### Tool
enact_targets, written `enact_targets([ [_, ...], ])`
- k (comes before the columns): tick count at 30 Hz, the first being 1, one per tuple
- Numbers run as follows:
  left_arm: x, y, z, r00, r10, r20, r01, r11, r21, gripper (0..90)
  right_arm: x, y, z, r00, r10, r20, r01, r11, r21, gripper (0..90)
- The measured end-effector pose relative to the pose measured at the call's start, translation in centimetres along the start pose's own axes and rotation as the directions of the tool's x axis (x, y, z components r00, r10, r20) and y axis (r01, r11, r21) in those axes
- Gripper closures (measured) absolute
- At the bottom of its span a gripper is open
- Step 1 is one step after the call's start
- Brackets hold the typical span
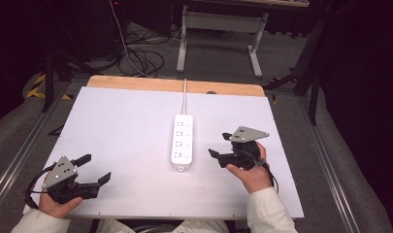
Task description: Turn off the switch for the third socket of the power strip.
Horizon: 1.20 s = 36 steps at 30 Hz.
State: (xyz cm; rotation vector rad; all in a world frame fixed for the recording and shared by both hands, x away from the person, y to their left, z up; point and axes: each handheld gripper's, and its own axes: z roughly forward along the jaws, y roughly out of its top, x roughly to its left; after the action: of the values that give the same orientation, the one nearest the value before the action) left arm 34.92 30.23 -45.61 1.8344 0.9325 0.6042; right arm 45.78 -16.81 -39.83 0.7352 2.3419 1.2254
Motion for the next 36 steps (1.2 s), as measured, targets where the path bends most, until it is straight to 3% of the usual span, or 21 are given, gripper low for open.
enact_targets([
  [24, 0.0, 0.0, 0.0, 0.9999, 0.011, 0.002, -0.011, 0.9999, 0.001, 11.0, 0.6, 2.7, 3.6, 0.9994, -0.018, -0.03, 0.018, 1.0, -0.001, 27.1],
  [29, -0.1, 0.0, 0.1, 0.9999, 0.01, 0.004, -0.01, 0.9999, 0.001, 11.0, 0.8, 2.8, 3.8, 0.9994, -0.033, -0.012, 0.033, 0.999, -0.012, 38.3],
  [31, -0.1, 0.0, 0.1, 0.9999, 0.014, 0.003, -0.014, 0.9999, 0.004, 10.9, 0.9, 3.1, 3.7, 0.9992, -0.034, -0.021, 0.033, 0.999, -0.021, 48.2],
  [36, -0.1, 0.0, 0.0, 0.9999, 0.012, 0.003, -0.012, 0.9999, 0.007, 11.0, 0.9, 3.6, 3.9, 0.9978, -0.059, -0.032, 0.059, 0.998, -0.009, 53.0],
])
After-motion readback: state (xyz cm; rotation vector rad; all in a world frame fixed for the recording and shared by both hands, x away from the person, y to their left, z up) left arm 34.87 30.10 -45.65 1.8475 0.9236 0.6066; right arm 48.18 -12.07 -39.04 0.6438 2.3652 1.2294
